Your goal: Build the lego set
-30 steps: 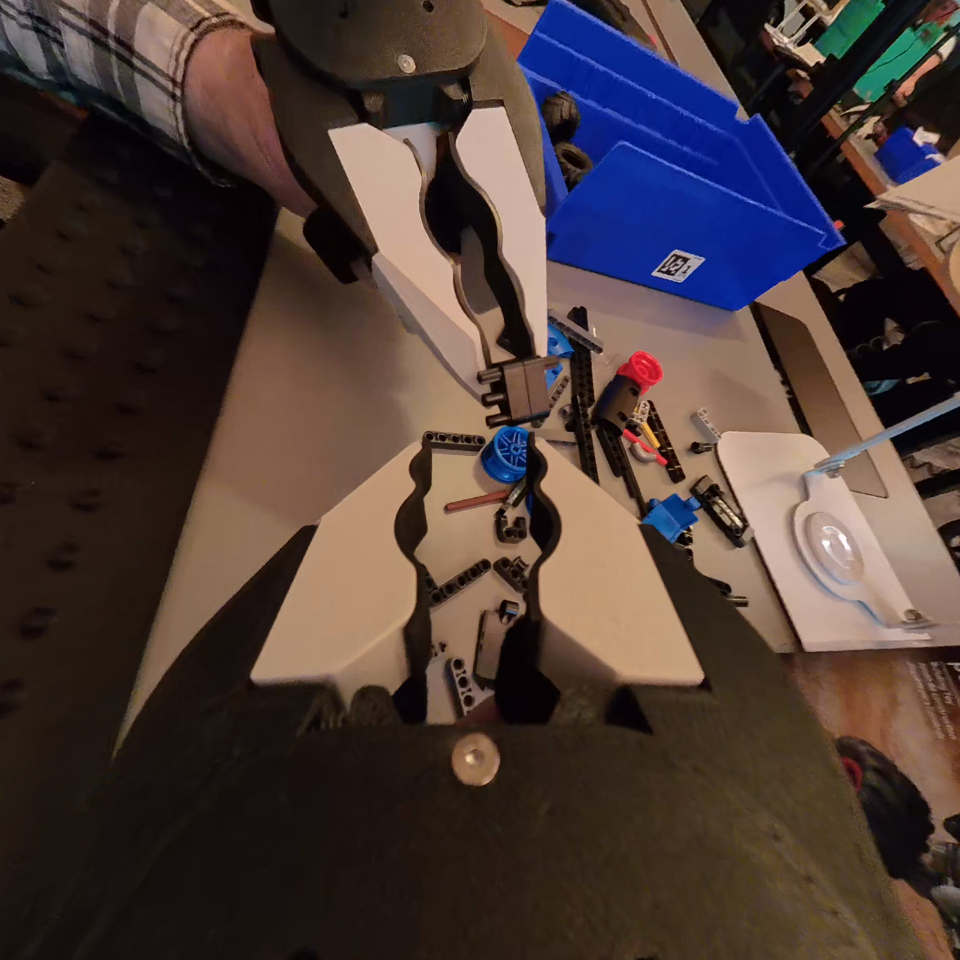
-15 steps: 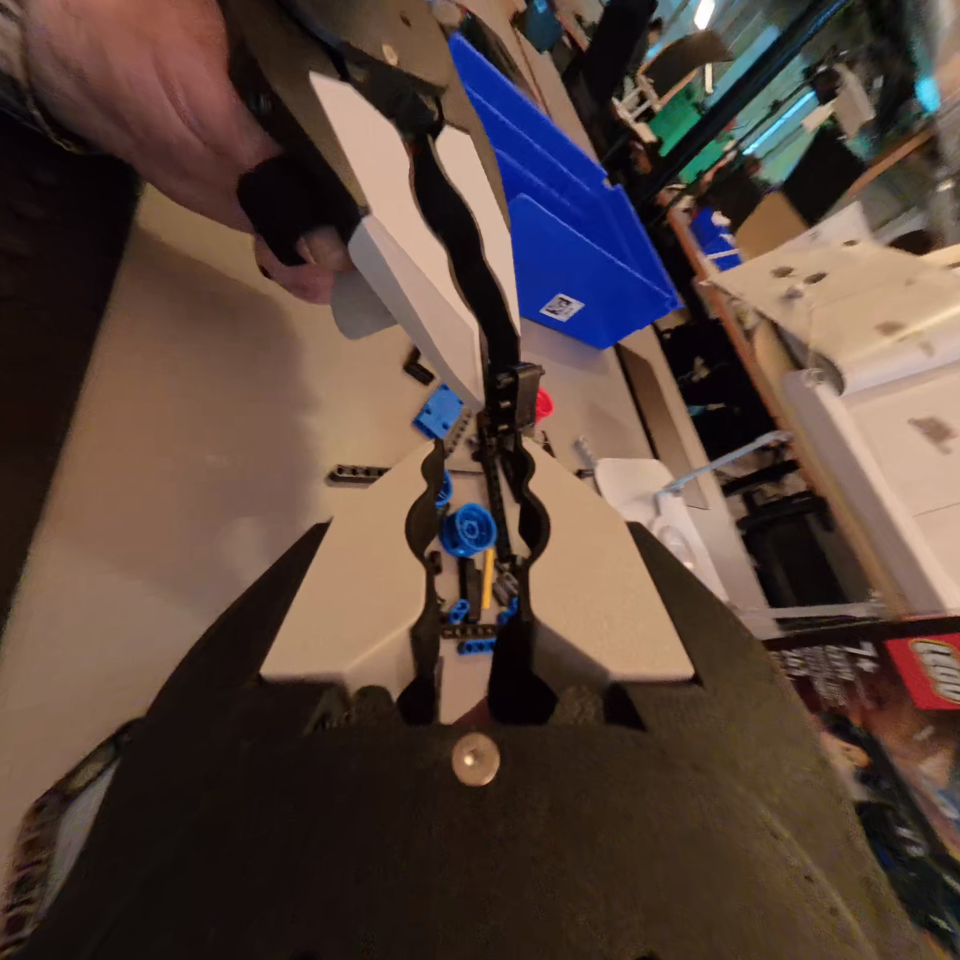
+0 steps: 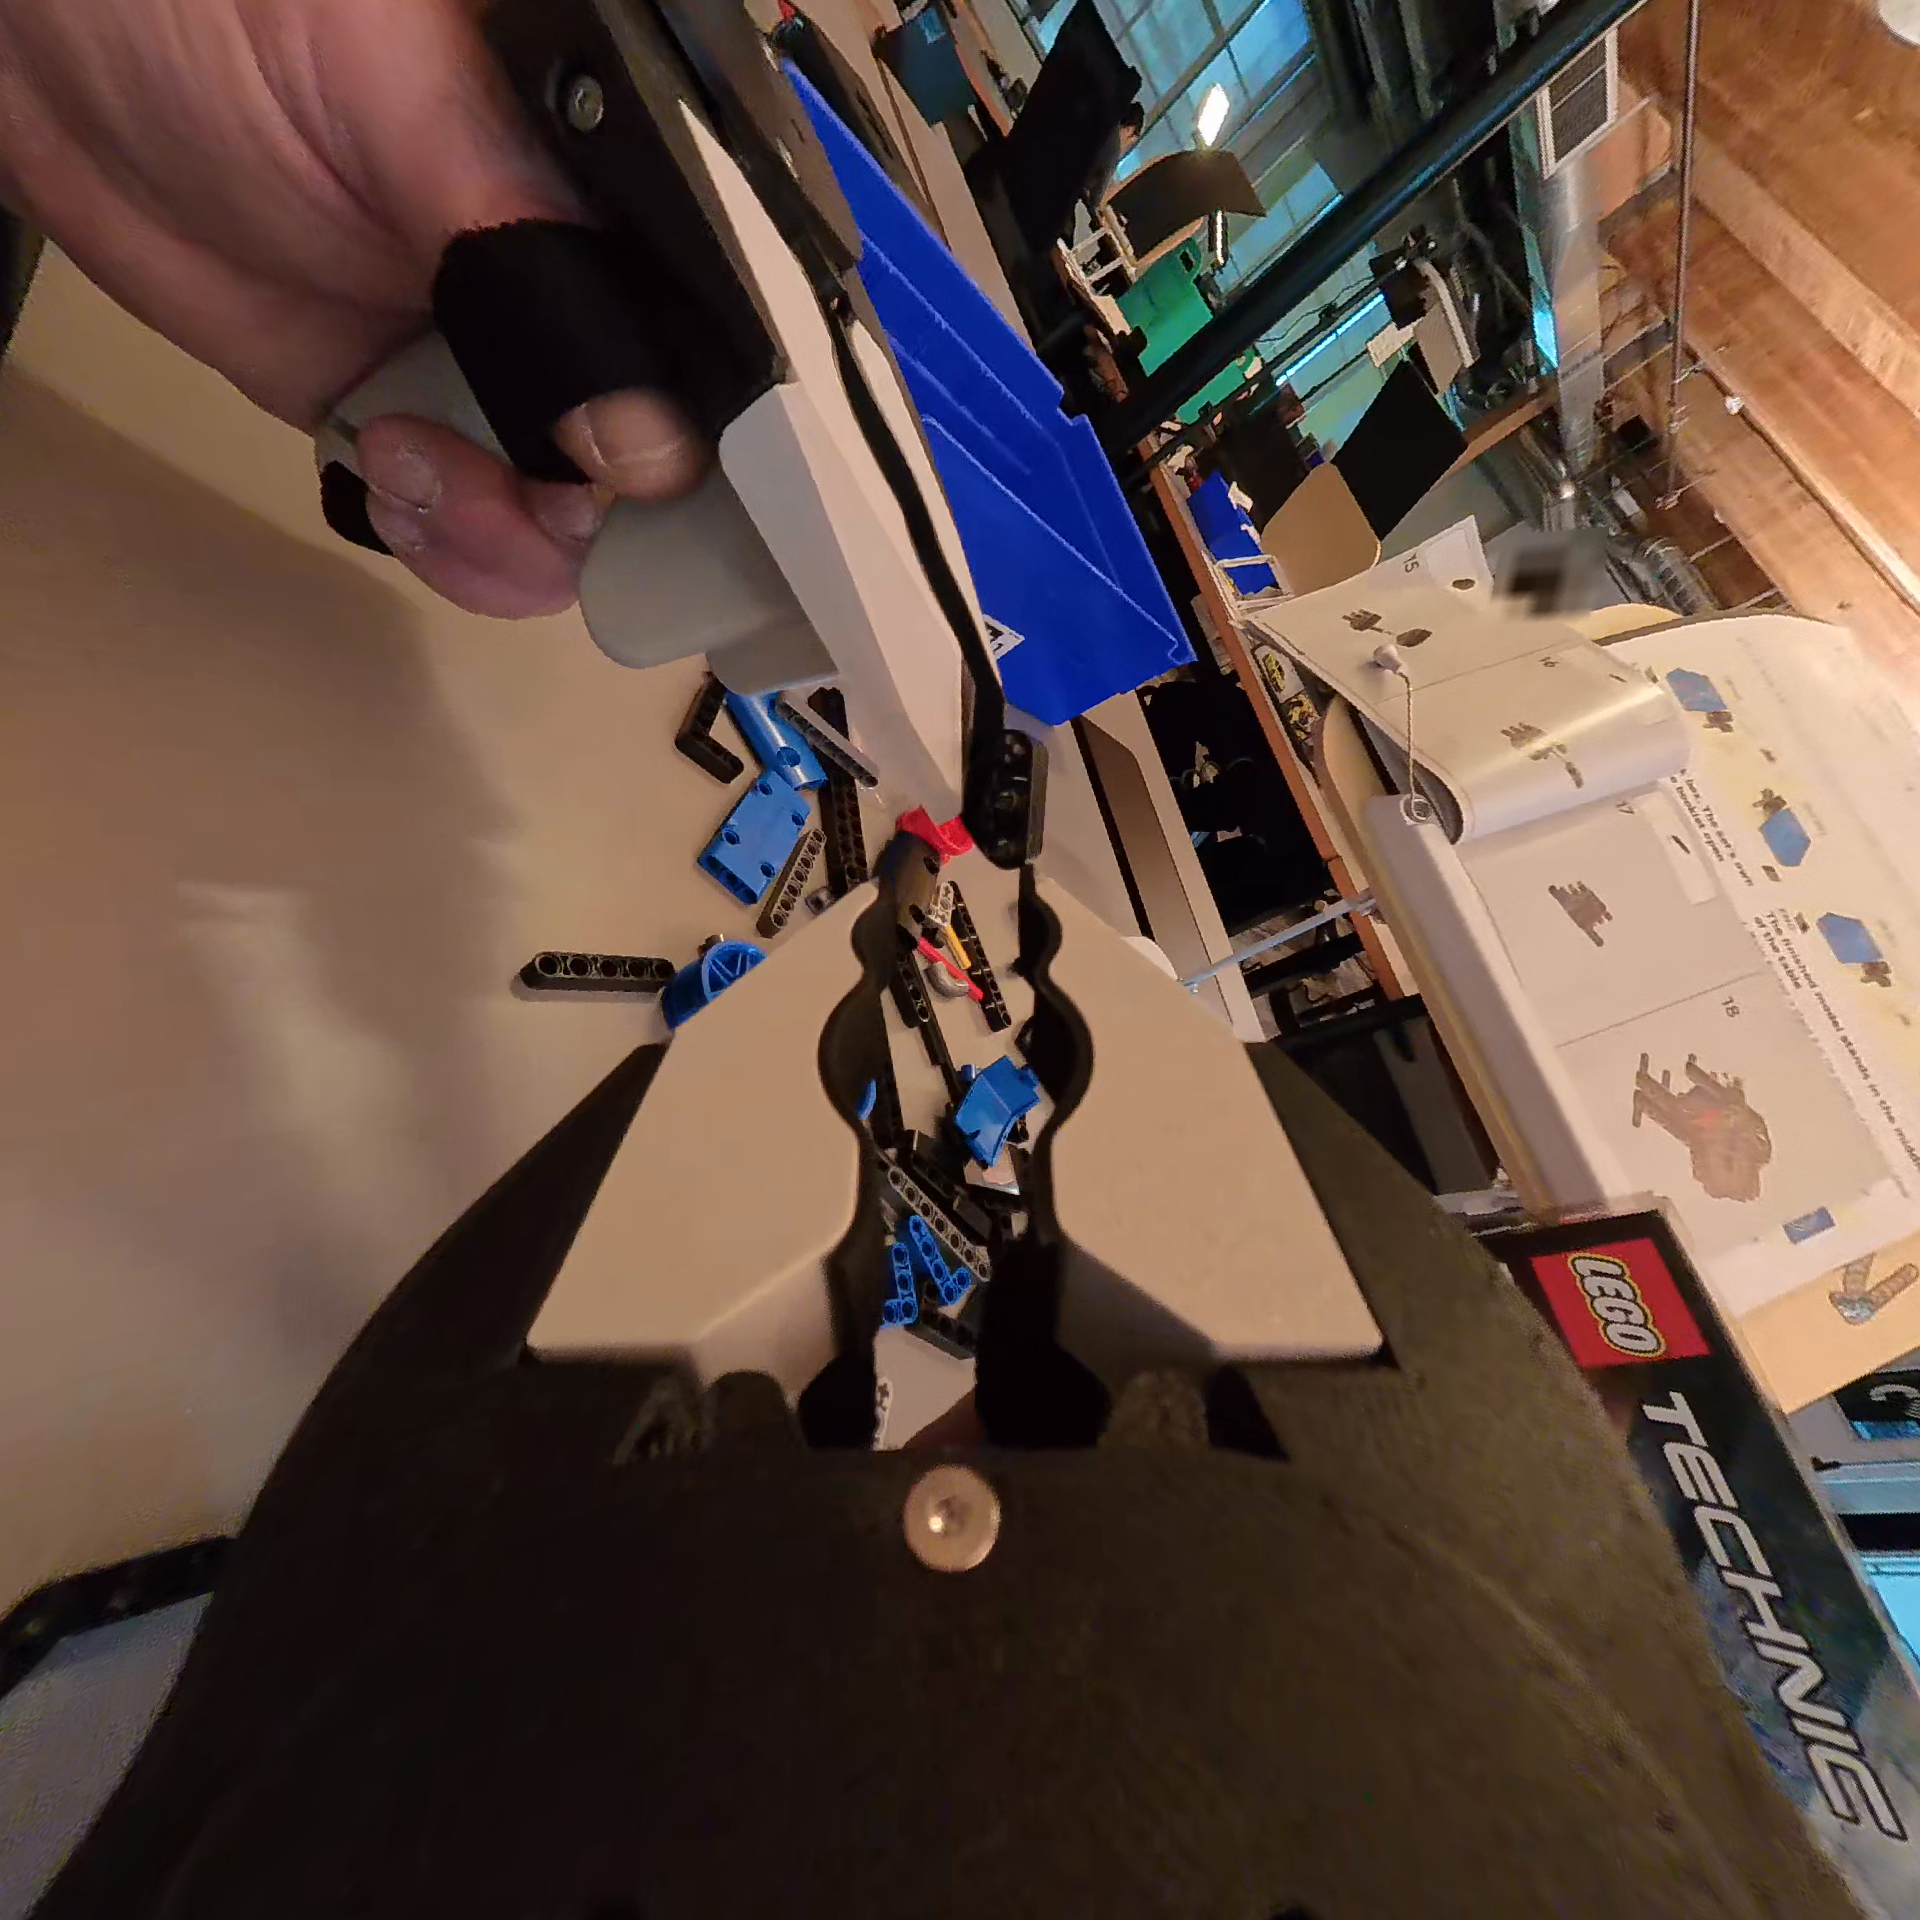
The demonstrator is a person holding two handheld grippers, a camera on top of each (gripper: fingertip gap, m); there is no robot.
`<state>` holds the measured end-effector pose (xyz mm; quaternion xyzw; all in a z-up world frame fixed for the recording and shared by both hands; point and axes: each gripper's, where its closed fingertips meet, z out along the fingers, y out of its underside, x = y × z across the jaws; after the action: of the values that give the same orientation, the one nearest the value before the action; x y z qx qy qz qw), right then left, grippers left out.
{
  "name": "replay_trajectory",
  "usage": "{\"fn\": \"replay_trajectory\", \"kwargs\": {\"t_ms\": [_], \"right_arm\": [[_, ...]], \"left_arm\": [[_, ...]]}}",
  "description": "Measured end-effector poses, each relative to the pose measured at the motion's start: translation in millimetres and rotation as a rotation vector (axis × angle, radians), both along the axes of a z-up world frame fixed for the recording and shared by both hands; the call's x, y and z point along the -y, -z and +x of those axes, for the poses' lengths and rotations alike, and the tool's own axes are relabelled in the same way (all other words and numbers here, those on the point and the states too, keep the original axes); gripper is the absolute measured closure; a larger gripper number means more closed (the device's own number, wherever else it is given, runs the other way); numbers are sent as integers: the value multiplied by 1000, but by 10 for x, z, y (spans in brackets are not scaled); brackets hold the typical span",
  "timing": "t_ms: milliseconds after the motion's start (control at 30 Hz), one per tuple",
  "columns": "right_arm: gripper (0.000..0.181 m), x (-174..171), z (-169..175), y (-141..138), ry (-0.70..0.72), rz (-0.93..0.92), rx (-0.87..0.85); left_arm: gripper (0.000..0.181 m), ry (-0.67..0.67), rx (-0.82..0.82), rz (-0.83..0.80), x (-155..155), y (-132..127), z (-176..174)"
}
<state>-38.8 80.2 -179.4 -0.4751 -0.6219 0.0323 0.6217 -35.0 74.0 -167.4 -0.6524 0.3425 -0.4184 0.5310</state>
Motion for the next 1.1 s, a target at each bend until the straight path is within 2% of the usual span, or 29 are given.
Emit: {"fn": "replay_trajectory", "kwargs": {"t_ms": [100, 433, 567, 733, 800, 967, 1100], "right_arm": [[167, -13, 10, -33, 6, -13, -29], [162, -27, 17, -83, -2, -74, -98], [165, -30, 47, -141, -8, -55, -117], [170, 54, 6, -106, -32, 75, -31], [171, 76, 13, -97, -47, 45, -30], [173, 32, 45, -79, -58, -175, -106], [173, 30, 74, -41, -71, -286, -118]], "left_arm": [[167, 4, 10, -8, 3, -11, 10], [167, -21, -21, 65, -7, -11, 25], [167, 26, 12, 20, 38, -19, 52], [167, 102, 61, -62, 108, -7, 104], [167, 112, 63, -55, 130, -20, 120], [155, 25, -23, 75, 76, -15, 103], [157, -89, -253, 350, 50, 50, 106]]}}
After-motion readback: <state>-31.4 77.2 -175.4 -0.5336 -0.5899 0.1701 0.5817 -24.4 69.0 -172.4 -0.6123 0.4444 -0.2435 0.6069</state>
